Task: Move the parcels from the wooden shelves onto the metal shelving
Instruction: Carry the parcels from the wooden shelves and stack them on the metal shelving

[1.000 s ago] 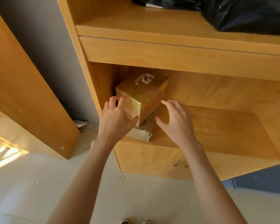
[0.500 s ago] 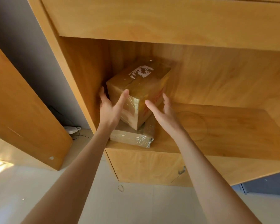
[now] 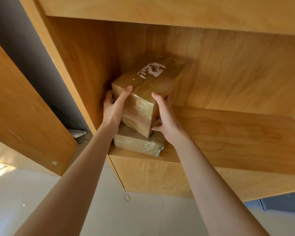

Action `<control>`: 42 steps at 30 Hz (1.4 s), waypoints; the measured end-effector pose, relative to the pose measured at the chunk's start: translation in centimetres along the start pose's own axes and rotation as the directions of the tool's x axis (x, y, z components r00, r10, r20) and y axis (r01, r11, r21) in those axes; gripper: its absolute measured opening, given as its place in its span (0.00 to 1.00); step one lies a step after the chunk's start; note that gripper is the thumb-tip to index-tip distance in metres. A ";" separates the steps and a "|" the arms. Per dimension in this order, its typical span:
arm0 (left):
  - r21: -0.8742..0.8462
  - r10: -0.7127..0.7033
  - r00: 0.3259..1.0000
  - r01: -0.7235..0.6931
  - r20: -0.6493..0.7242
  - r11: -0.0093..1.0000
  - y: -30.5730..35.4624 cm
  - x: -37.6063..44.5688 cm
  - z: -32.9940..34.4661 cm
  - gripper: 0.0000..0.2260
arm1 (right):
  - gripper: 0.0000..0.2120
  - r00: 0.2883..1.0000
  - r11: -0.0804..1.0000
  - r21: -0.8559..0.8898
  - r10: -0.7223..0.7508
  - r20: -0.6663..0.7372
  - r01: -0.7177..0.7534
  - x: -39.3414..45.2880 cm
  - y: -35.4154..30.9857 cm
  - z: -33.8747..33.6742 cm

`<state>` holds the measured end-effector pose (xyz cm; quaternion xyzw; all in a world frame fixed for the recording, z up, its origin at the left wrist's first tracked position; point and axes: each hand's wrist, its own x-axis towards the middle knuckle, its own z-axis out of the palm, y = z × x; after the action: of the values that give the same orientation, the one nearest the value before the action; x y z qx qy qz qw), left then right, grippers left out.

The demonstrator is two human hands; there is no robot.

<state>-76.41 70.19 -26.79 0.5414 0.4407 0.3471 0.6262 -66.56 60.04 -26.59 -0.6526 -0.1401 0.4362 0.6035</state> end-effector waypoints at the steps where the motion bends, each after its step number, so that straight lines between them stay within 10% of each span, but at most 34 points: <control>1: 0.002 0.026 1.000 -0.026 -0.001 1.000 0.0 -0.6 0.1 0.37 | 0.43 1.000 1.000 0.001 -0.013 0.009 0.013 -0.3 0.1 -0.2; 21: 0.289 0.354 0.929 -0.370 0.109 0.883 -0.3 -23.3 -2.8 0.35 | 0.34 0.991 0.959 0.267 -0.069 -0.118 0.099 -22.0 5.0 -4.2; 37: 0.035 0.450 0.849 -0.477 0.279 0.878 5.9 -37.9 -10.4 0.14 | 0.30 0.961 0.853 0.449 -0.200 -0.190 0.266 -40.5 7.9 -2.4; 42: 0.069 0.178 0.965 -0.194 0.195 0.979 8.1 -40.0 -10.3 0.53 | 0.29 0.954 0.817 0.493 -0.239 -0.179 0.297 -42.7 6.7 -2.7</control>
<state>-100.44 38.88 -12.04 0.6377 0.3420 0.3321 0.6051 -91.62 26.36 -15.89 -0.4637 -0.0761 0.3321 0.8178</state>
